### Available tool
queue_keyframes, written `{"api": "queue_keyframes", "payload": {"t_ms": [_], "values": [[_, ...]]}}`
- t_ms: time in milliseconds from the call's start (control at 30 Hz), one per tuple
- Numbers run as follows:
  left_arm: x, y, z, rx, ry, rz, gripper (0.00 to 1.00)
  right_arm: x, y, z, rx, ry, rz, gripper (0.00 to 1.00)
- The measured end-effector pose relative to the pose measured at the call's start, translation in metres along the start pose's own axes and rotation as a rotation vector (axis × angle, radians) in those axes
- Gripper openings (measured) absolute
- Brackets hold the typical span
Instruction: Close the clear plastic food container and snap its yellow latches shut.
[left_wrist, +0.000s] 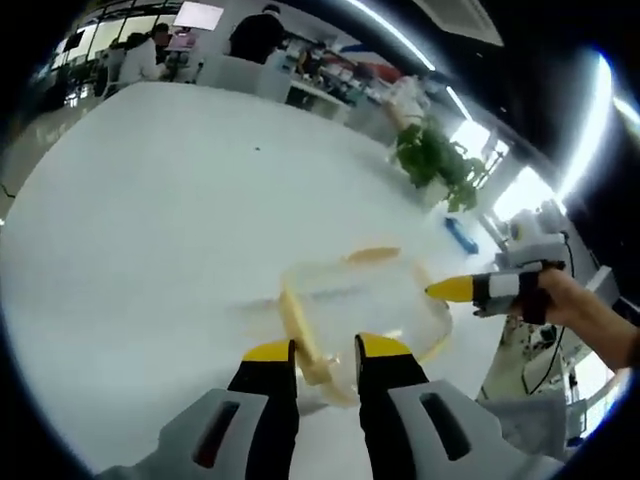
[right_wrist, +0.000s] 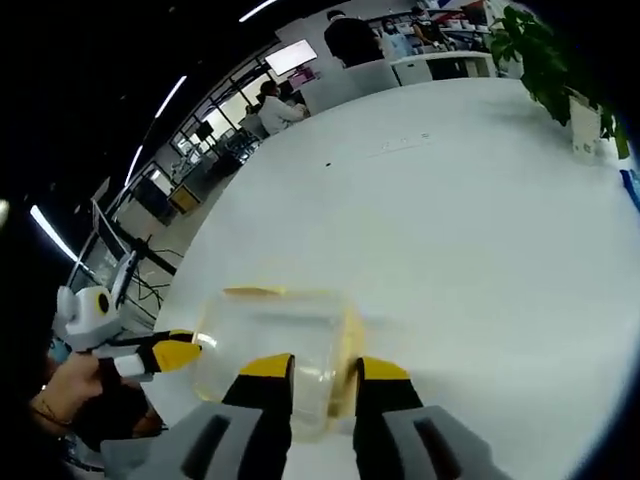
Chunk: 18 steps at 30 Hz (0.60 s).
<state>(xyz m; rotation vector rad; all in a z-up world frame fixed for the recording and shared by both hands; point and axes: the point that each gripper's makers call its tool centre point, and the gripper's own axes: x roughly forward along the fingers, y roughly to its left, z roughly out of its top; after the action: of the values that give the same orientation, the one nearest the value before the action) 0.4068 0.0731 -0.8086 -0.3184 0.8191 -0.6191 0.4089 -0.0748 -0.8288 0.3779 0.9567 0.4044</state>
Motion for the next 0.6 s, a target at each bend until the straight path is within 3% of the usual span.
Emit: {"api": "queue_keyframes", "payload": {"t_ms": [600], "values": [[-0.005, 0.034, 0.013, 0.055, -0.05, 0.073, 0.2, 0.019, 0.026, 0.013, -0.055, -0.063, -0.019, 0.2]]}}
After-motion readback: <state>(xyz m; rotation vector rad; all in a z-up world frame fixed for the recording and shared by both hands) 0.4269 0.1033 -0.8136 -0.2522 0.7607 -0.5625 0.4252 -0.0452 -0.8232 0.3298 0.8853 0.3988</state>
